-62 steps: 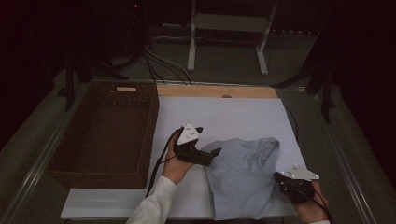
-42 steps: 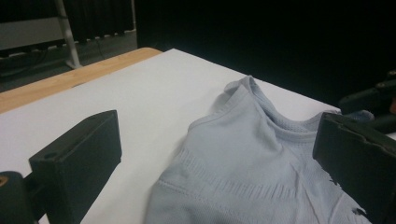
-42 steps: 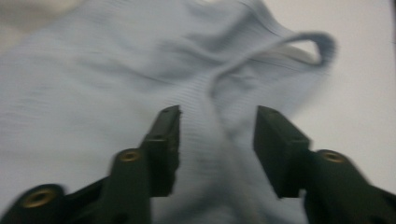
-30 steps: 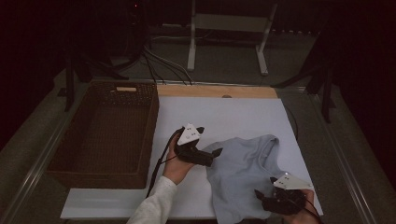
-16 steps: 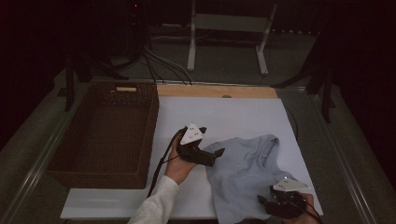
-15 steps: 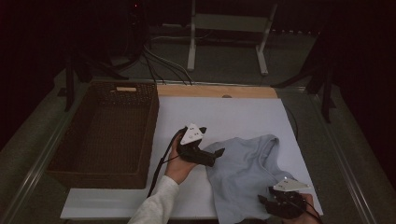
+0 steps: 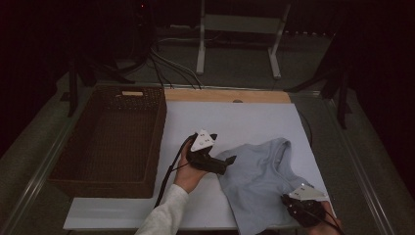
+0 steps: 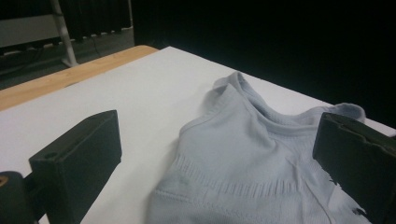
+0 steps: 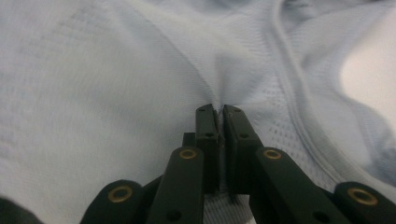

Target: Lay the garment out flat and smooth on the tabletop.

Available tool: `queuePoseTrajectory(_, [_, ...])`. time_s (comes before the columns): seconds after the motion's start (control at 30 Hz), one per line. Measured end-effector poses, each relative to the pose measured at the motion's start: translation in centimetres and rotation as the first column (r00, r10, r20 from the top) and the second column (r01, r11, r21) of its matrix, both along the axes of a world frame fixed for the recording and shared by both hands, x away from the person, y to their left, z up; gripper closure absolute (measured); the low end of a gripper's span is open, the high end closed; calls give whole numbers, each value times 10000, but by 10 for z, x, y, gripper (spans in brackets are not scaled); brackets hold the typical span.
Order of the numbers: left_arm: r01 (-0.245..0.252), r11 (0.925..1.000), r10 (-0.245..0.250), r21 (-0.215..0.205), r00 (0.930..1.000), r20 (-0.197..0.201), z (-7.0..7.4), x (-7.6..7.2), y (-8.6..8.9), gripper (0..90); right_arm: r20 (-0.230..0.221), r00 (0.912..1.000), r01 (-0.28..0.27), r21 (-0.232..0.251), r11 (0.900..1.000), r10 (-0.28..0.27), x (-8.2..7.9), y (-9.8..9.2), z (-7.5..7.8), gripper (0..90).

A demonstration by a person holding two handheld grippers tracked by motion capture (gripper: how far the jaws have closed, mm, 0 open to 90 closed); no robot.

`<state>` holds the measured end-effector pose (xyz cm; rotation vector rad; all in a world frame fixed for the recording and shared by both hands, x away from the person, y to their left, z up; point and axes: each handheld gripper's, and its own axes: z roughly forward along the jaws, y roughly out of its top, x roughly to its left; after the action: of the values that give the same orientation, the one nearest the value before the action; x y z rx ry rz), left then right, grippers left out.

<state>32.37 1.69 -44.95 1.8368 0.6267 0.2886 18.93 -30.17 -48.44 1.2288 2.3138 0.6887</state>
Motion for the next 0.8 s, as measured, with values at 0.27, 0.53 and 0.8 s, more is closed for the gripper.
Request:
queuePoseTrajectory(0.27, [18,10000,-17,60,9999,-127,-4,2,-4,22,404,9974,600,3,9982,-600,8,-12,1,863])
queuePoseTrajectory(0.53, [18,9999,-13,137,9993,-370,-11,6,-9,23,766,9894,1228,155,9923,-1236,17,-25,2,865])
queuePoseTrajectory(0.8, [-36,9999,45,135,9978,-662,-19,12,-12,67,939,9824,1602,226,9868,-1616,24,-34,1,865])
